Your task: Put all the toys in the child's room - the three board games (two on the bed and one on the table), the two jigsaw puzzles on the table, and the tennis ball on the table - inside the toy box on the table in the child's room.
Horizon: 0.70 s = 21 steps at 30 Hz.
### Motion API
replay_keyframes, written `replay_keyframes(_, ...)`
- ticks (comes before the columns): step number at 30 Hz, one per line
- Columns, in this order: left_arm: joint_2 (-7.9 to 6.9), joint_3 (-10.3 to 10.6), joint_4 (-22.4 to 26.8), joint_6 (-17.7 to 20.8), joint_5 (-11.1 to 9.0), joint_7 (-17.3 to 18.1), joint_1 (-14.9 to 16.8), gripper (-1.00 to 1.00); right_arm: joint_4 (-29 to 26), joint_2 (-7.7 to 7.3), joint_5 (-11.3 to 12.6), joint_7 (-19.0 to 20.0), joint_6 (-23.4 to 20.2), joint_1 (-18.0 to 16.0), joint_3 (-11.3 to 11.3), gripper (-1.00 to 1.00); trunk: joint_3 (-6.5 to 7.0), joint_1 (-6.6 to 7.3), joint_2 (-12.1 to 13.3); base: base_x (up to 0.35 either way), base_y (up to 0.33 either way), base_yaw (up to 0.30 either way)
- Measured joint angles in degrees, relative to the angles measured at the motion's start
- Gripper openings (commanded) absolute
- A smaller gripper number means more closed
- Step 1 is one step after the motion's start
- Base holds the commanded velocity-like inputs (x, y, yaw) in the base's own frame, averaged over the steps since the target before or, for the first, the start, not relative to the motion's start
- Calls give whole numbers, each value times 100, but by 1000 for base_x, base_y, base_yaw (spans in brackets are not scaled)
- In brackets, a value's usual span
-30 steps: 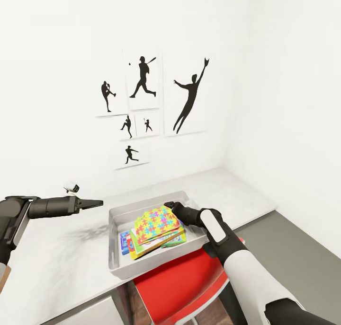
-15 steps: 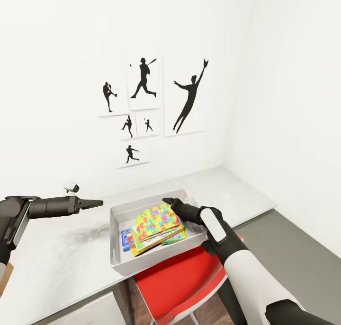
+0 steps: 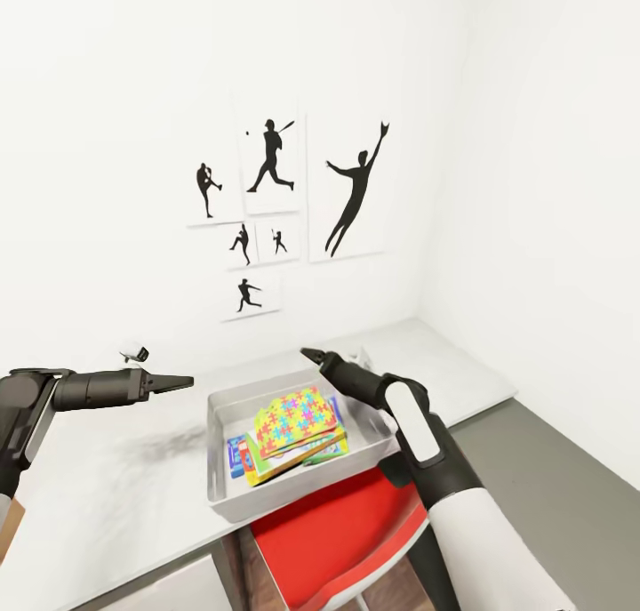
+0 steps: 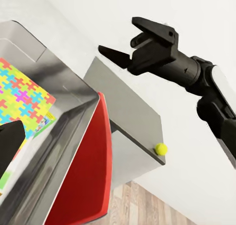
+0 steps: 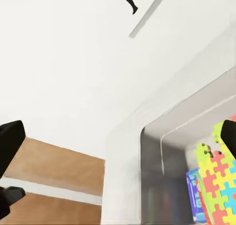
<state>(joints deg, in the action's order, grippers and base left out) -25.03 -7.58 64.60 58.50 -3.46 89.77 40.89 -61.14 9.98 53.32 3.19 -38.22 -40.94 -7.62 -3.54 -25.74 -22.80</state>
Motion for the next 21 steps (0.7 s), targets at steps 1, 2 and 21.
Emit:
replay_keyframes(1, 0, 0, 0, 1, 0, 0, -1, 100, -147, 0, 3, 9, -69, 51, 3, 100, 9, 0, 0, 0, 0, 0)
replay_keyframes(2, 0, 0, 0, 1, 0, 0, -2, 100, -285, 0, 8, 16, -129, 102, 9, 100, 18, 0, 1, 0, 0, 0)
replay_keyframes(21, -1, 0, 0, 4, -1, 0, -5, 100, -2693, -1257, 760, 620, -486, 1770, 545, 100, 194, 0, 1, 0, 0, 0)
